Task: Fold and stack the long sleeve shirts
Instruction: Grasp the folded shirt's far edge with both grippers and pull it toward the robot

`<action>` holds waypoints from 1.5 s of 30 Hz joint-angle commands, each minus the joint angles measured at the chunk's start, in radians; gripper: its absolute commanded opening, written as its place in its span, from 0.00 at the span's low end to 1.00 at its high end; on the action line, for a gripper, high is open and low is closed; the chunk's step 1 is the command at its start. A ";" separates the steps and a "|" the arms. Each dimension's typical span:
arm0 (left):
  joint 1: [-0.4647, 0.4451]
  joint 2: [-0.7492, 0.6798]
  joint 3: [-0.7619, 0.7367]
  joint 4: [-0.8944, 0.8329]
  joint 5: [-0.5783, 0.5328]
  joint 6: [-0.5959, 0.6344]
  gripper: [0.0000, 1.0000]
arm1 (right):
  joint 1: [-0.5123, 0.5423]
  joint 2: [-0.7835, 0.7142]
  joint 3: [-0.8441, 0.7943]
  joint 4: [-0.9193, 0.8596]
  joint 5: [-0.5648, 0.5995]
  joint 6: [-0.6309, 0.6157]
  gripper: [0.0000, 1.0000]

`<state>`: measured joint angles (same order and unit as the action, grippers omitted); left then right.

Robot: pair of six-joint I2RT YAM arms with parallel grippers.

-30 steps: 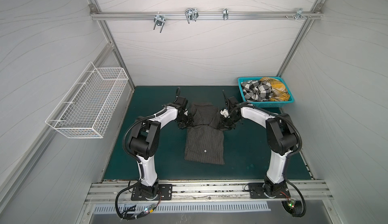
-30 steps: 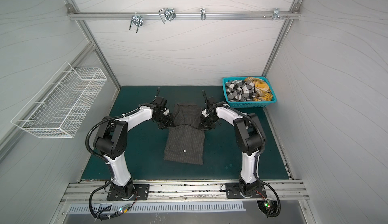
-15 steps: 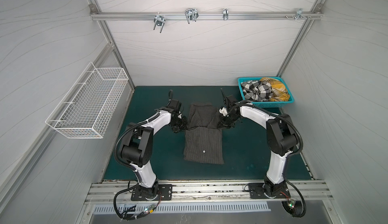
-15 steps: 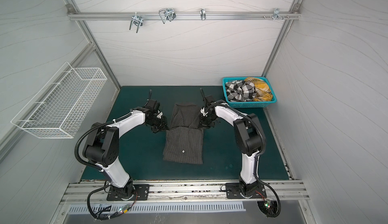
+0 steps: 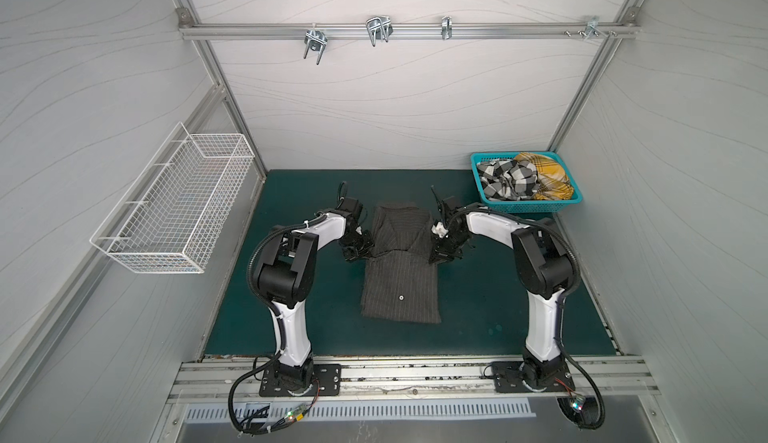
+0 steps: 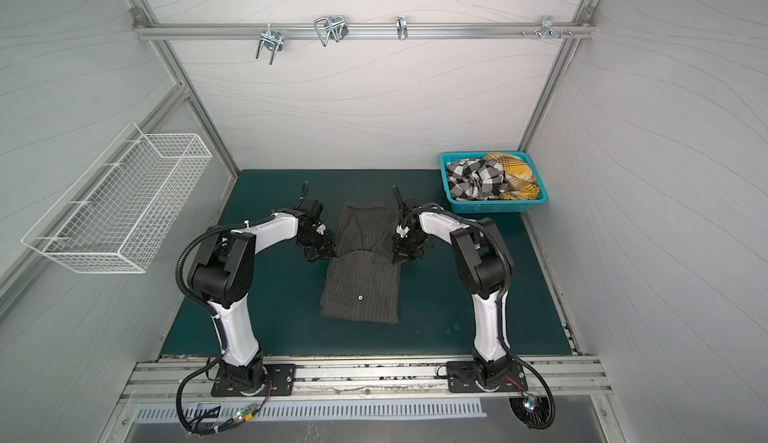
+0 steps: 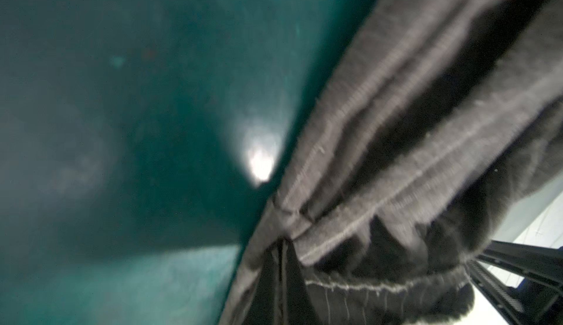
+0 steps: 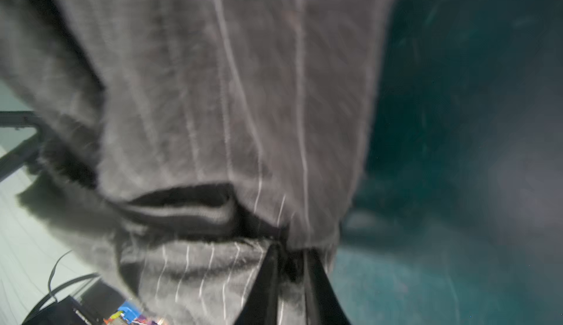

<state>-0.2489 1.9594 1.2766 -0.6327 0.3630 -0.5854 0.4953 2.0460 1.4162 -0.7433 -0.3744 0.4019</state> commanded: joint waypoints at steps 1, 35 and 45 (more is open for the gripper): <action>0.011 0.045 0.067 -0.079 -0.075 0.010 0.20 | 0.008 0.029 0.051 -0.048 0.038 -0.011 0.24; -0.164 -0.462 -0.656 0.094 -0.006 -0.288 0.00 | 0.288 -0.251 -0.395 0.122 0.016 0.282 0.25; -0.224 -0.654 -0.486 -0.119 -0.046 -0.305 0.27 | 0.357 -0.439 -0.303 -0.074 0.133 0.267 0.31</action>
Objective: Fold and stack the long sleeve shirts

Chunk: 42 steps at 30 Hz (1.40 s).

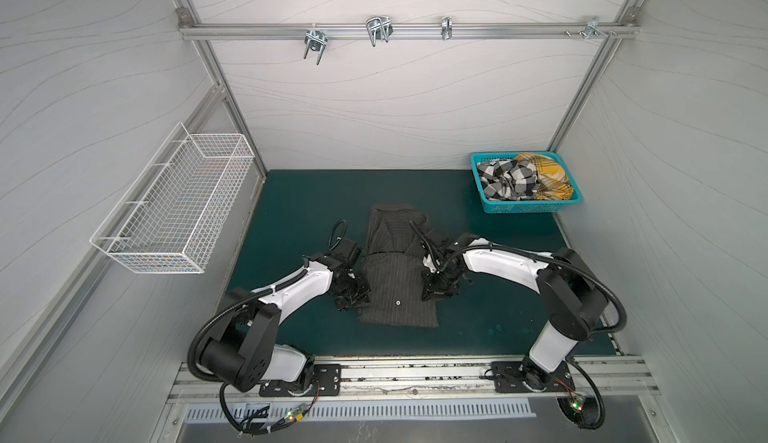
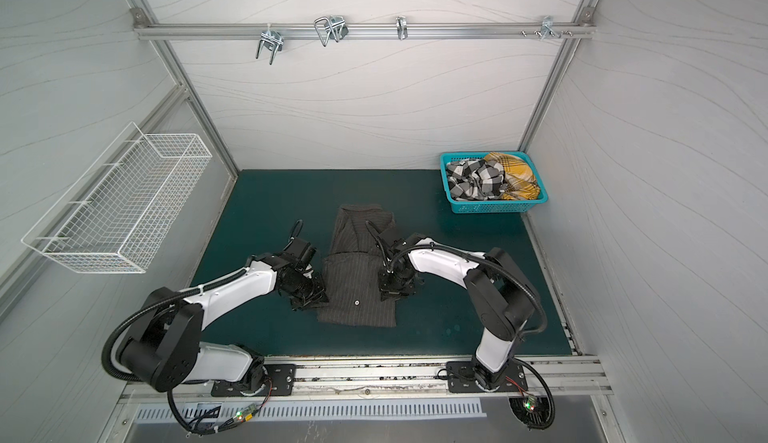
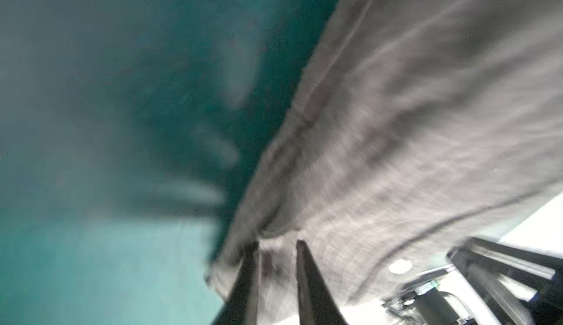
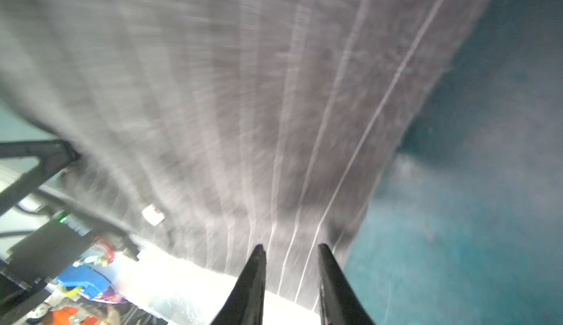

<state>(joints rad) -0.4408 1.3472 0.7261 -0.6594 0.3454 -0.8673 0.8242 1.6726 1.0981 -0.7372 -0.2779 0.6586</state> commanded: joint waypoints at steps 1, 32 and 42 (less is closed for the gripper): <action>-0.052 -0.045 0.063 -0.088 -0.015 -0.034 0.26 | 0.042 -0.082 0.008 -0.079 0.037 0.021 0.31; 0.089 -0.291 -0.182 -0.065 0.123 -0.040 0.60 | -0.004 -0.307 -0.293 0.026 -0.111 0.152 0.58; 0.103 -0.112 -0.211 0.035 0.156 0.001 0.58 | -0.035 -0.219 -0.383 0.200 -0.220 0.210 0.58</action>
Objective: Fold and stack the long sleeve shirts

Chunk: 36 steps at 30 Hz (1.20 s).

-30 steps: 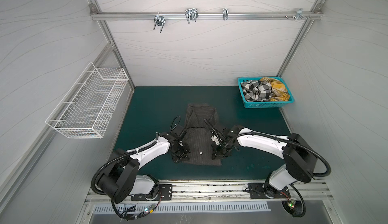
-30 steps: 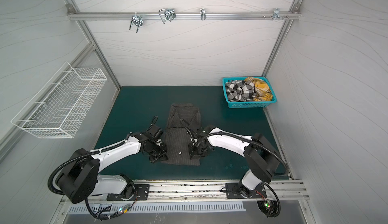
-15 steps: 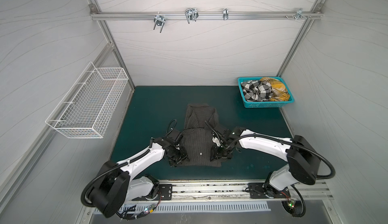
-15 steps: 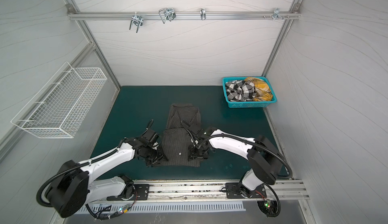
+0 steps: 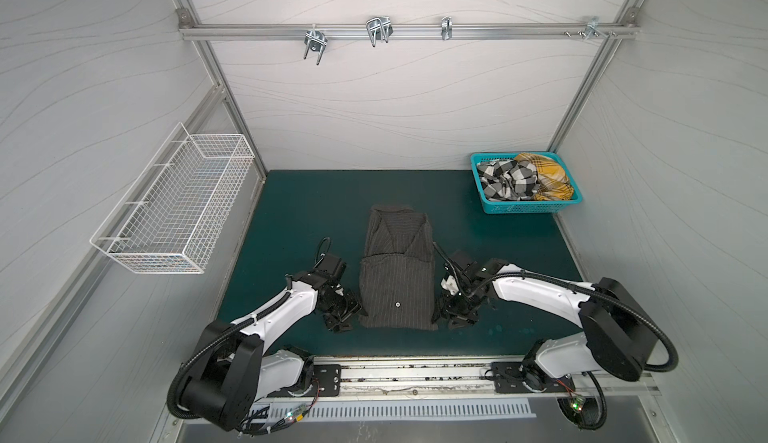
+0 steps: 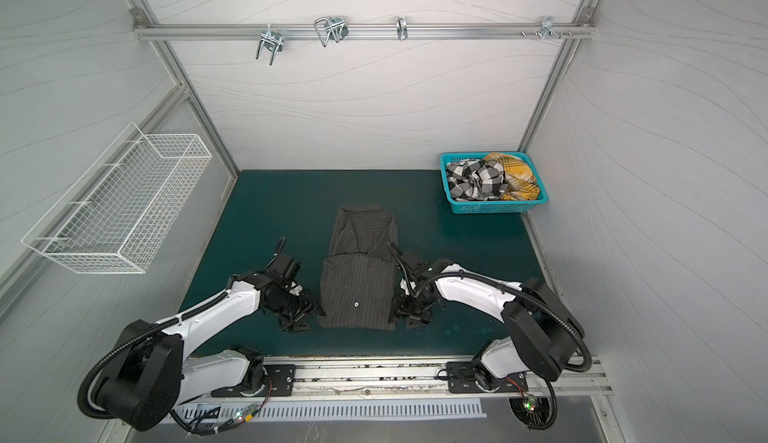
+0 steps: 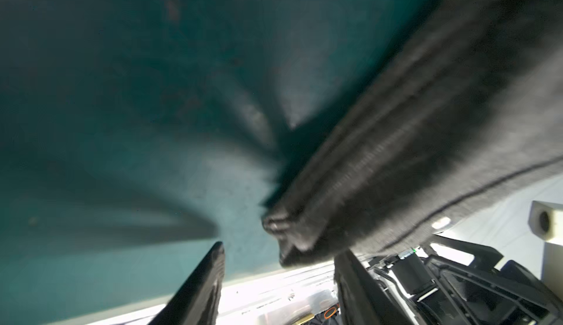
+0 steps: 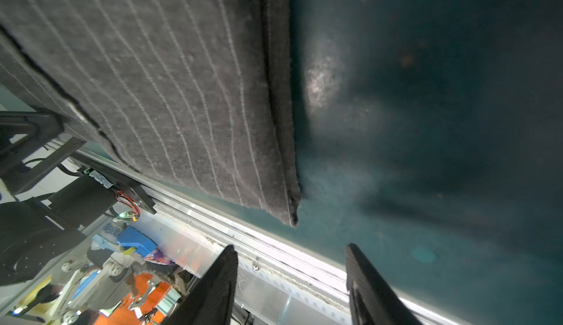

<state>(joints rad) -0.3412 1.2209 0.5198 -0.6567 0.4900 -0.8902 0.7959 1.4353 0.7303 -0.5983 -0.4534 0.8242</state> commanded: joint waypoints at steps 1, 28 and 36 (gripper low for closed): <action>0.004 0.025 -0.010 0.043 0.010 0.023 0.58 | -0.007 0.024 -0.023 0.074 -0.049 0.053 0.58; 0.065 0.222 -0.043 0.170 0.003 0.037 0.19 | -0.007 0.175 -0.007 0.189 -0.014 0.097 0.22; 0.065 0.190 -0.025 0.147 0.023 0.053 0.00 | 0.012 0.087 0.010 0.167 0.016 0.070 0.00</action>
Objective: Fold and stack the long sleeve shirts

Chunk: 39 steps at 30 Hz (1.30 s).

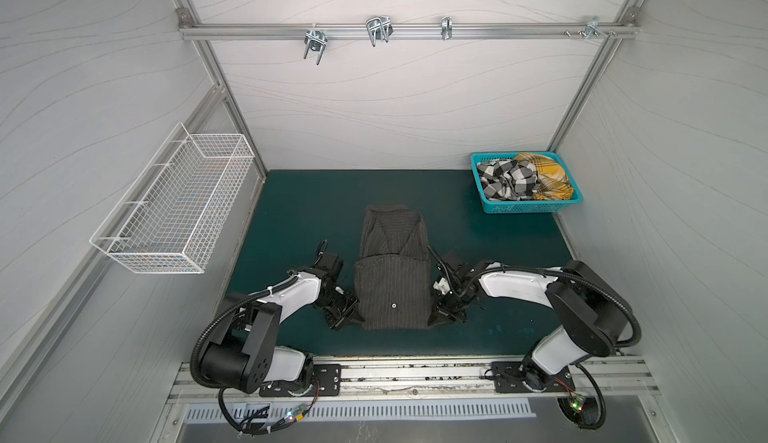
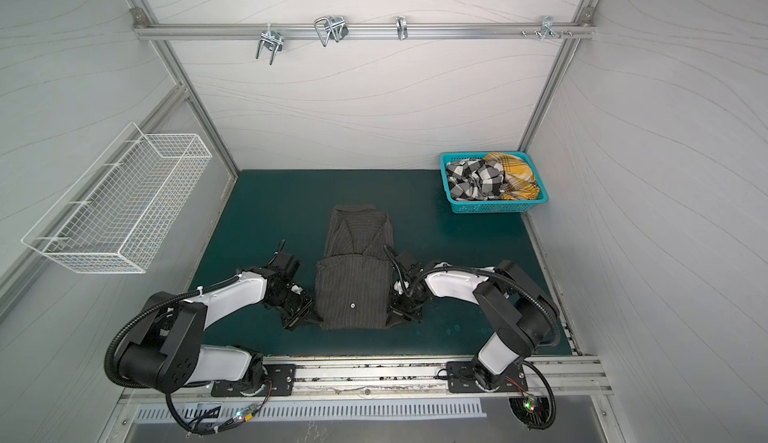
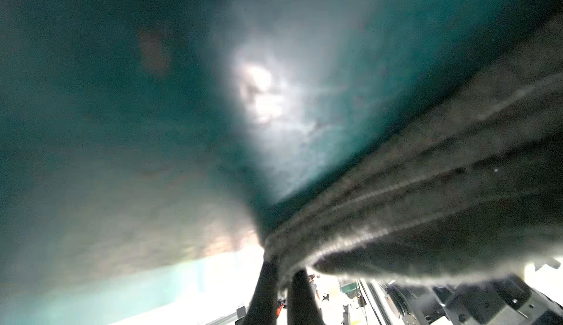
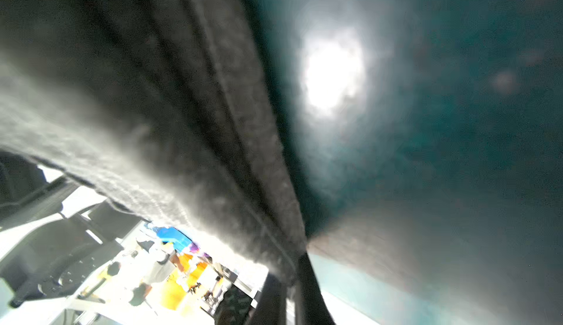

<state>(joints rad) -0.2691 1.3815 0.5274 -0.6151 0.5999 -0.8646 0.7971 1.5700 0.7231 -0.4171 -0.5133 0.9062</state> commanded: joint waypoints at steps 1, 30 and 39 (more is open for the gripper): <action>-0.007 0.001 -0.031 0.086 -0.082 0.029 0.00 | 0.016 -0.066 0.025 -0.028 0.085 -0.018 0.00; -0.170 -0.733 0.032 -0.344 -0.063 -0.243 0.00 | 0.133 -0.505 0.124 -0.392 0.221 0.059 0.00; -0.170 -0.711 0.075 -0.429 -0.090 -0.211 0.00 | 0.135 -0.492 0.169 -0.435 0.223 0.042 0.00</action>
<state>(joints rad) -0.4397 0.6758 0.5831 -0.9485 0.5556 -1.0779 0.9245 1.0916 0.9024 -0.7784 -0.3149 0.9382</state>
